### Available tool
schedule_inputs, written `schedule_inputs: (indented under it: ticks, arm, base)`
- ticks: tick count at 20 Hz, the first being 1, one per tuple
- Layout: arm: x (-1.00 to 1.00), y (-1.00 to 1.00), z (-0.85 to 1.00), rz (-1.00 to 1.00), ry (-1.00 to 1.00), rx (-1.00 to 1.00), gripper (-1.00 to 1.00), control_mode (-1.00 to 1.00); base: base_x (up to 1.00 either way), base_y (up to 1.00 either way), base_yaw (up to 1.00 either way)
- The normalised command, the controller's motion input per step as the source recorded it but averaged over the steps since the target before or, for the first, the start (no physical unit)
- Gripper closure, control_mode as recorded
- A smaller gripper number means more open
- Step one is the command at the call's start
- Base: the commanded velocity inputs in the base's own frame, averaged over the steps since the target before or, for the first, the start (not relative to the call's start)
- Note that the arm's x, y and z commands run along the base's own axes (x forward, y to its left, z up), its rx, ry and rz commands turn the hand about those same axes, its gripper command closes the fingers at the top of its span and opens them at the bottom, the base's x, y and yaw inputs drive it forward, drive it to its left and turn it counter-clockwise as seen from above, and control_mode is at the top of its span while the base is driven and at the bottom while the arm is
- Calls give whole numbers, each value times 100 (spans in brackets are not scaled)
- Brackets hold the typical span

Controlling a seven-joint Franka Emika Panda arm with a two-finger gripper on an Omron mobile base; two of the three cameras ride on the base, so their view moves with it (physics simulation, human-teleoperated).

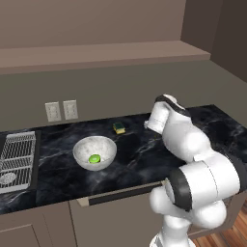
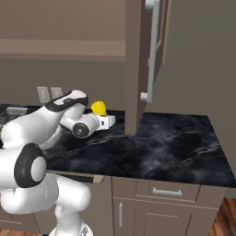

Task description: Move the cup from next to the sink to the open cabinet. Then, move the bowl with the kiwi to the fridge to clear the area for faucet cleaning.

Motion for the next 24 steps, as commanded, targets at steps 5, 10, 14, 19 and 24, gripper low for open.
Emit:
schedule_inputs:
  ticks: [5, 10, 14, 19, 24]
  arm:
    - [-91, 0, 100, 9, 0, 5, 100, -100]
    - [-69, 0, 100, 12, 1, 7, 100, -100]
    - [-44, 0, 100, 14, 4, 8, 100, -100]
    - [-40, 3, 100, 15, 9, 8, 100, -100]
    - [-39, 6, 100, 11, 10, 7, 100, -100]
  base:
    - [0, 0, 0]
    - [0, 0, 0]
    - [0, 0, 0]
    - [0, 0, 0]
    - [0, 0, 0]
